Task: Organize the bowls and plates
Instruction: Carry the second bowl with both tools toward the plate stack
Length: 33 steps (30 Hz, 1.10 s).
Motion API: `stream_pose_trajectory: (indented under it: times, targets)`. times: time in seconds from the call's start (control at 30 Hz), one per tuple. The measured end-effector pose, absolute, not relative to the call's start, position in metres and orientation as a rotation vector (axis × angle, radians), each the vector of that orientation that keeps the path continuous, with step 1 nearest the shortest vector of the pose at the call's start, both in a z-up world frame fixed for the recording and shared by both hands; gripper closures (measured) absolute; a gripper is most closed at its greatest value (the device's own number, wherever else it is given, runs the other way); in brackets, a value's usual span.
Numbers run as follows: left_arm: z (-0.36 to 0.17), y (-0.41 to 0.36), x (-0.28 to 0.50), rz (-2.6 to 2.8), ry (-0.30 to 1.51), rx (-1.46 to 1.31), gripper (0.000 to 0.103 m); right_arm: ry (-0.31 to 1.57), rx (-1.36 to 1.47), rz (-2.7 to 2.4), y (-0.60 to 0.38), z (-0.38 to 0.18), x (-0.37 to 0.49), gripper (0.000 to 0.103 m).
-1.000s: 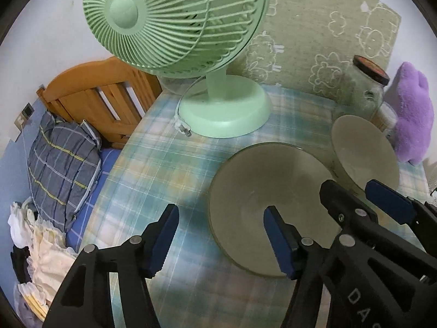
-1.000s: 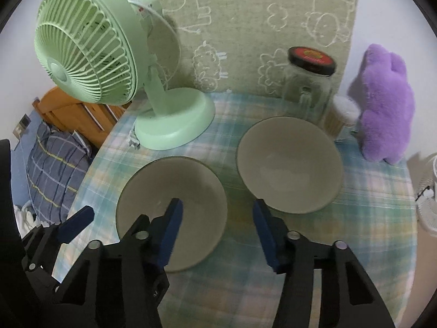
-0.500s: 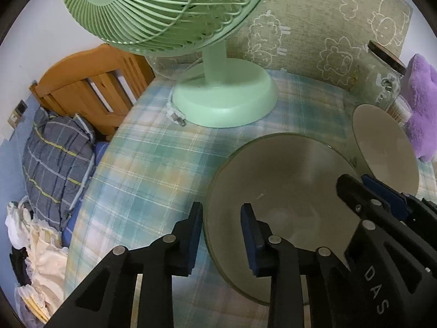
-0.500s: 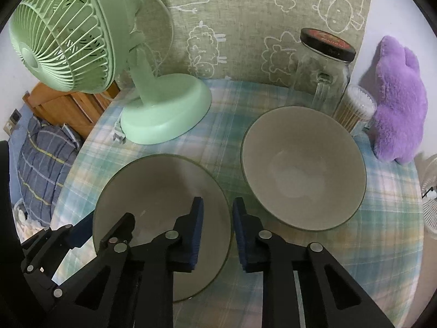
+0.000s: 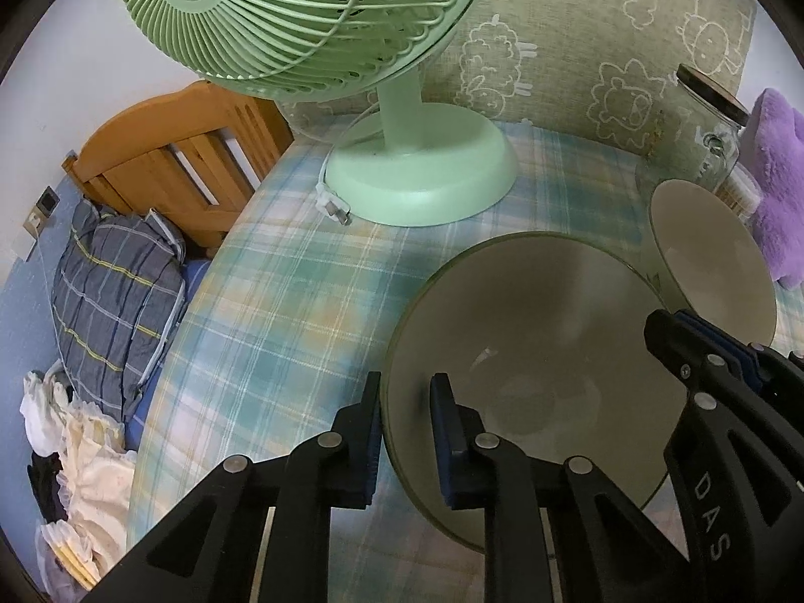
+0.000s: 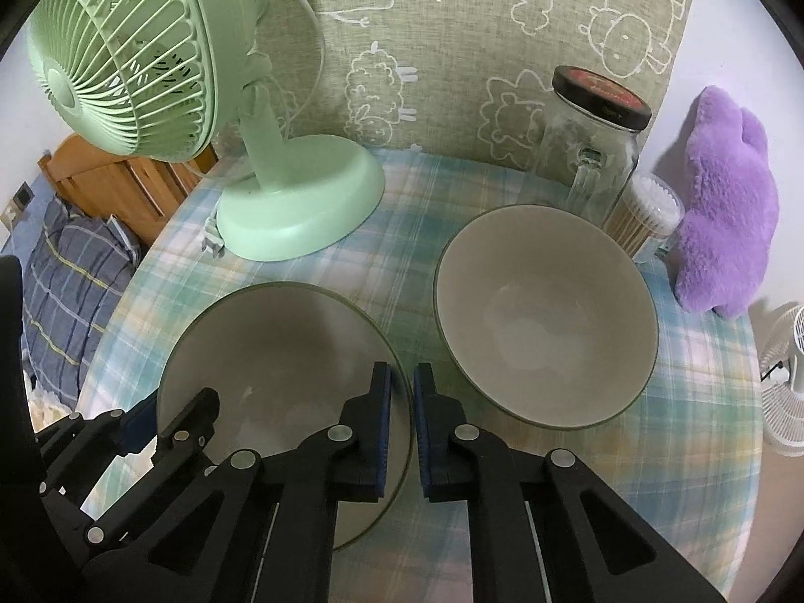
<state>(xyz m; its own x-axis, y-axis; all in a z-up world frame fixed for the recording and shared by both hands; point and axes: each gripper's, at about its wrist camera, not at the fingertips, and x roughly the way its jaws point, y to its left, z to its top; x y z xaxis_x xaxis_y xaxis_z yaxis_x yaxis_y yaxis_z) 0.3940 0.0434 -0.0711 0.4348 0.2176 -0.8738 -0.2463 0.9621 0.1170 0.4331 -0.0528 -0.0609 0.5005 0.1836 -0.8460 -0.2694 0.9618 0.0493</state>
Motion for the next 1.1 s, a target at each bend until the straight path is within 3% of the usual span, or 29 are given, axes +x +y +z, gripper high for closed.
stream_pose_trajectory:
  times: [1.1]
  targets:
    - [-0.027,-0.002,0.304,0.176,1.059,0.000,0.087,1.026,-0.032,0.163,-0.107,-0.019,0.333,0.091]
